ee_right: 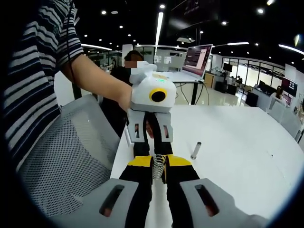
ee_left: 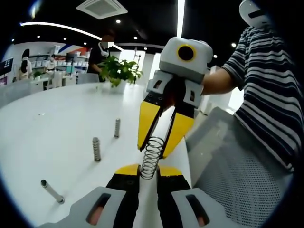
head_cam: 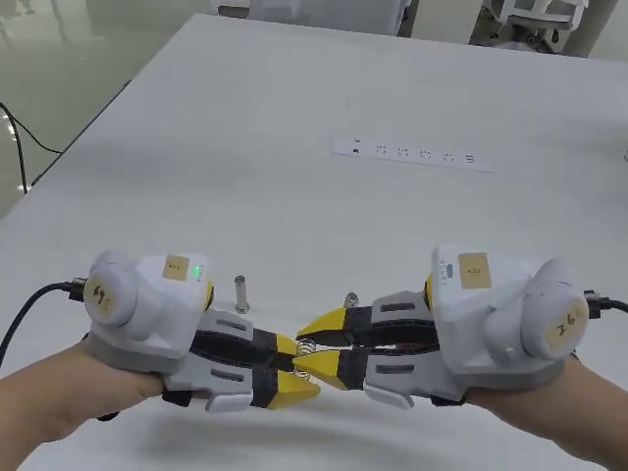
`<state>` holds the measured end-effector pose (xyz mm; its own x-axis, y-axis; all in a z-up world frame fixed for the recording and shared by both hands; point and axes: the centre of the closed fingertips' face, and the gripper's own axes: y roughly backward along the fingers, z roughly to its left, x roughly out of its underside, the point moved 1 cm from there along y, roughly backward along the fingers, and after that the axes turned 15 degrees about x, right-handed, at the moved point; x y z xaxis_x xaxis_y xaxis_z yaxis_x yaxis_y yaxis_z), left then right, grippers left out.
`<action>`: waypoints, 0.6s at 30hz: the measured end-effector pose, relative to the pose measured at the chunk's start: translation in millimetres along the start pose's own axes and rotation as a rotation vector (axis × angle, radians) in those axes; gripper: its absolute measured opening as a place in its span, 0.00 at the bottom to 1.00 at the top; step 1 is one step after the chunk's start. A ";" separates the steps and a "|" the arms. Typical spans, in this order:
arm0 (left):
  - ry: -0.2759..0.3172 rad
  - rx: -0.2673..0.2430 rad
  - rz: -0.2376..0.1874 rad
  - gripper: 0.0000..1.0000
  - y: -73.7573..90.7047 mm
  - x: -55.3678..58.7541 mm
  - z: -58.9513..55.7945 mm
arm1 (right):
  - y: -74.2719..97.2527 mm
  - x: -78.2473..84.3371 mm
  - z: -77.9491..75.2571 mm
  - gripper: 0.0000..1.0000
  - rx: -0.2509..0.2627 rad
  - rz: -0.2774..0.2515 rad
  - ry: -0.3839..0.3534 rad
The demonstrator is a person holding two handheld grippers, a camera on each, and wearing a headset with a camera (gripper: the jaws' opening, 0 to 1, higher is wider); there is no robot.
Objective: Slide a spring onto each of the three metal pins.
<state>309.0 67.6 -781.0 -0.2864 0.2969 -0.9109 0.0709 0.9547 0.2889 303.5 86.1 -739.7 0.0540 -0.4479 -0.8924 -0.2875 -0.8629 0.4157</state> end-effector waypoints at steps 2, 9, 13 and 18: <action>-0.007 -0.006 -0.002 0.08 0.4 -0.4 0.2 | -1.2 0.8 0.0 0.07 0.001 0.006 0.013; 0.009 -0.028 -0.024 0.15 8.5 0.3 -2.4 | -1.7 1.5 -1.5 0.07 0.006 -0.003 0.004; 0.016 -0.042 -0.041 0.18 14.8 -3.0 -4.6 | -1.6 3.1 -1.4 0.07 0.009 -0.002 -0.001; 0.022 -0.063 -0.063 0.23 23.6 -6.9 -5.6 | -1.8 3.8 -2.9 0.07 0.017 -0.006 -0.008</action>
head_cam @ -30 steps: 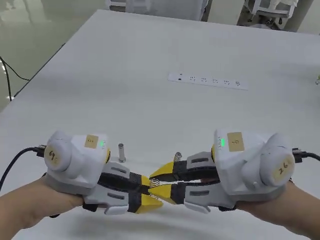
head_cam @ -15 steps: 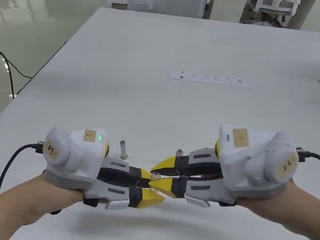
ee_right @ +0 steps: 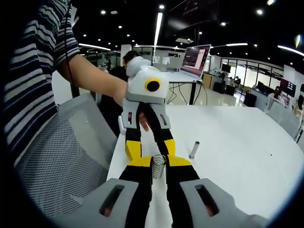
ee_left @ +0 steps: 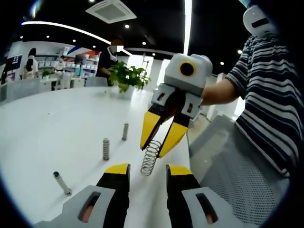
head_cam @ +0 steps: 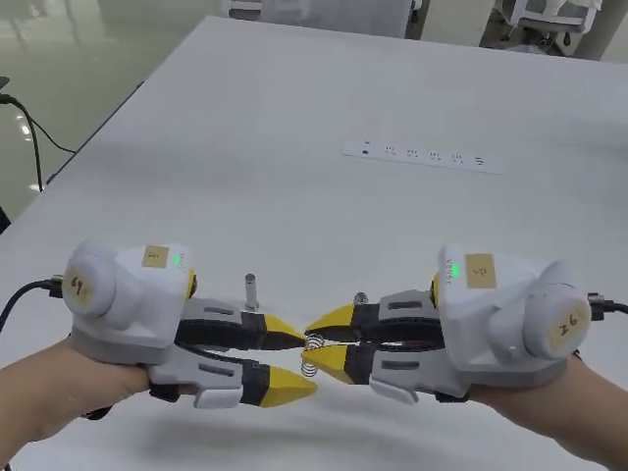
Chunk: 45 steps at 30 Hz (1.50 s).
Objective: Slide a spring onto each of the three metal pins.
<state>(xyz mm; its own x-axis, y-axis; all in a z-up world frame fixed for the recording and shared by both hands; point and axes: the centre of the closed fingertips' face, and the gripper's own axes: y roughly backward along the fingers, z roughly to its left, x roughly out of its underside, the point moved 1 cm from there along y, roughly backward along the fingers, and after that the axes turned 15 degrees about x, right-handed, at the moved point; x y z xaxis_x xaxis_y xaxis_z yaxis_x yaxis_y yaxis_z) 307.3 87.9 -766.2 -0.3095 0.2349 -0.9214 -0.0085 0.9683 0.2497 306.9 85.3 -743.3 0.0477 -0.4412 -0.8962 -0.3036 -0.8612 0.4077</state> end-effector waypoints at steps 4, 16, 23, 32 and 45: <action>0.006 -0.017 -0.014 0.25 7.3 -2.2 -1.7 | 0.9 1.3 -2.3 0.07 0.009 0.001 -0.003; 0.032 -0.078 -0.054 0.32 22.8 1.5 0.1 | 0.6 6.4 -6.1 0.07 0.020 0.026 0.021; 0.045 -0.112 -0.057 0.37 31.7 6.9 2.6 | 0.2 8.1 -8.3 0.07 0.029 0.036 0.031; 0.065 -0.154 -0.080 0.47 48.2 8.4 4.1 | 1.5 11.2 -10.1 0.07 0.041 0.044 0.035; 0.084 -0.217 -0.125 0.67 71.8 10.1 3.3 | 0.4 15.3 -10.5 0.07 0.050 0.054 0.043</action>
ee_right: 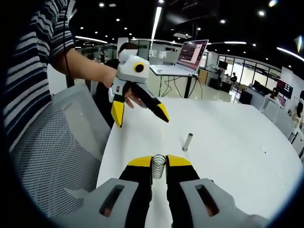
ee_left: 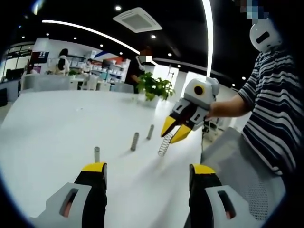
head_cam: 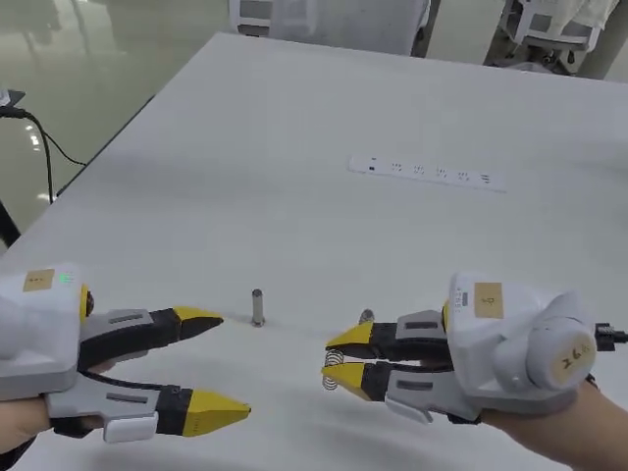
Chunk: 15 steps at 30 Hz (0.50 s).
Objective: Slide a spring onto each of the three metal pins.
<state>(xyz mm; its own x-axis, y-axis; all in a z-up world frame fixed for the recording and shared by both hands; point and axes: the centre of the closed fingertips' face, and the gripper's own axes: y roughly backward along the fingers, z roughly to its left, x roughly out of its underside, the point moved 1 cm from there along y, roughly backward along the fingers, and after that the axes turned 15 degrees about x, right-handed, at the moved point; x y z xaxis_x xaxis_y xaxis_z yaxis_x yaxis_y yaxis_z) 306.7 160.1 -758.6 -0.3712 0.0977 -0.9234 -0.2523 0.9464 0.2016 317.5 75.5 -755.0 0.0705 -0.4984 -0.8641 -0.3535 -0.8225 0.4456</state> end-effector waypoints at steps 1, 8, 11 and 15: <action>0.000 -0.005 0.000 0.69 0.5 0.2 0.5 | -0.1 0.2 0.2 0.07 0.000 0.001 -0.001; -0.003 -0.063 -0.016 0.90 5.7 0.5 8.3 | -0.5 1.4 0.9 0.07 0.000 0.006 0.008; -0.001 -0.077 -0.020 0.95 8.6 1.8 9.4 | -1.0 1.7 0.0 0.07 0.003 0.007 0.009; -0.015 -0.078 -0.024 0.98 11.8 2.2 7.2 | -2.3 1.7 0.3 0.07 0.003 0.008 0.007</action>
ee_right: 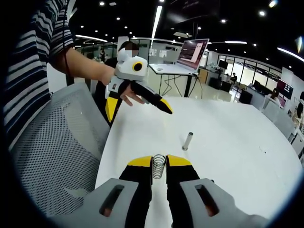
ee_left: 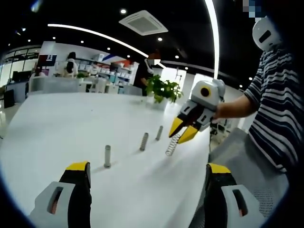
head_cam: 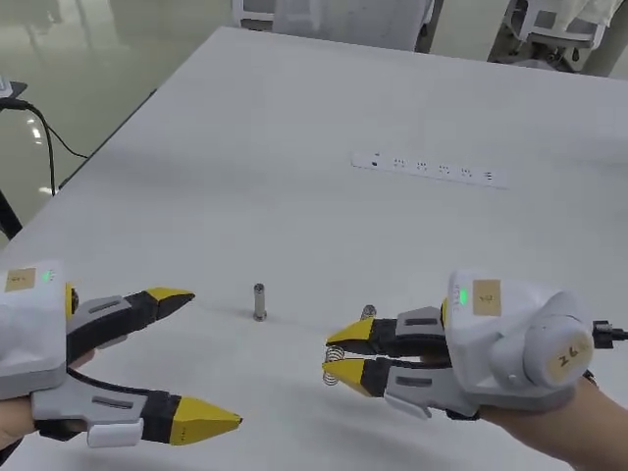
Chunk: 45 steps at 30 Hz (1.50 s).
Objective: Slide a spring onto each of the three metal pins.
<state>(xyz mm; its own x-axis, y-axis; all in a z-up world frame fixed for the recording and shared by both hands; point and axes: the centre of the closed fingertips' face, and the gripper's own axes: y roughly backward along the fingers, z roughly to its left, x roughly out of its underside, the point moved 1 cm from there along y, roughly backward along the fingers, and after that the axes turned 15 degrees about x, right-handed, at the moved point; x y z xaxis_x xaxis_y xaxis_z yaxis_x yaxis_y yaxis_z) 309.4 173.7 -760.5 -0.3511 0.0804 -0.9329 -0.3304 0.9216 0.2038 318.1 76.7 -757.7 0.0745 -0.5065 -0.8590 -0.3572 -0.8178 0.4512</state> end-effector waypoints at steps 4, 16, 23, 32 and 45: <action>-0.020 -0.001 0.008 0.98 2.9 0.2 -0.5 | -3.1 0.8 1.7 0.07 -0.003 0.002 0.002; -0.021 -0.021 -0.011 0.98 11.1 -3.6 1.7 | -24.1 0.5 8.8 0.07 -0.014 0.007 0.004; -0.013 -0.023 -0.012 0.98 12.8 -1.4 -0.3 | -37.1 -8.2 7.3 0.07 -0.023 -0.002 0.026; -0.011 -0.027 -0.018 0.98 13.3 -0.4 -1.5 | -52.6 -34.3 -20.8 0.07 0.029 -0.040 0.020; -0.017 -0.027 -0.017 0.96 9.2 -4.3 4.3 | -73.5 -58.3 -50.7 0.07 0.079 -0.067 -0.015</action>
<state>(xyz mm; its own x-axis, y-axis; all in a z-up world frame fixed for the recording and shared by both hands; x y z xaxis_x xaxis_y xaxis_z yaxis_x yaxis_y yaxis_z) 311.6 183.4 -755.9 -0.3310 0.0716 -0.9409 -0.3593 0.9124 0.1958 387.3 152.5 -728.4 0.0869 -0.4466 -0.8905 -0.4239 -0.8255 0.3727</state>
